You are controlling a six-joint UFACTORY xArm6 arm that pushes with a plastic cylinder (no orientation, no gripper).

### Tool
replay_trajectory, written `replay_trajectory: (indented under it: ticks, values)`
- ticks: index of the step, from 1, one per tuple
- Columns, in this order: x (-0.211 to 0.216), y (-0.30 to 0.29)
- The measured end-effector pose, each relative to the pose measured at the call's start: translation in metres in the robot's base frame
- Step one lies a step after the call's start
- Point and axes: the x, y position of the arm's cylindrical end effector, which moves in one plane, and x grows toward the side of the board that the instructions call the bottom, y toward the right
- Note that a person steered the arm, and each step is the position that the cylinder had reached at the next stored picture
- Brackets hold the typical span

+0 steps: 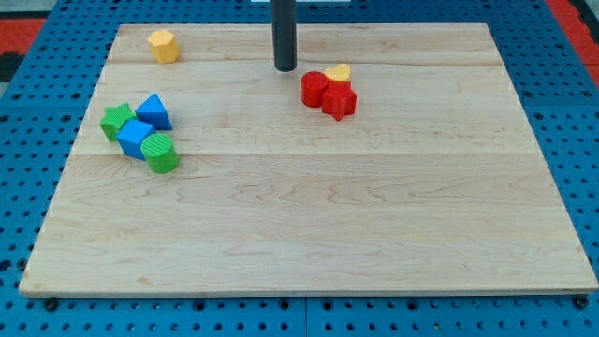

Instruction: Nudge the blue triangle right a bit

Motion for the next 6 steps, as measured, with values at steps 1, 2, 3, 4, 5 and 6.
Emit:
replay_trajectory:
  ticks: [1, 2, 3, 4, 5, 6]
  values:
    - [0.022, -0.08]
    - [0.0, -0.16]
    - [0.034, -0.203]
    - [0.06, -0.209]
    - [0.105, -0.16]
    - [0.137, -0.166]
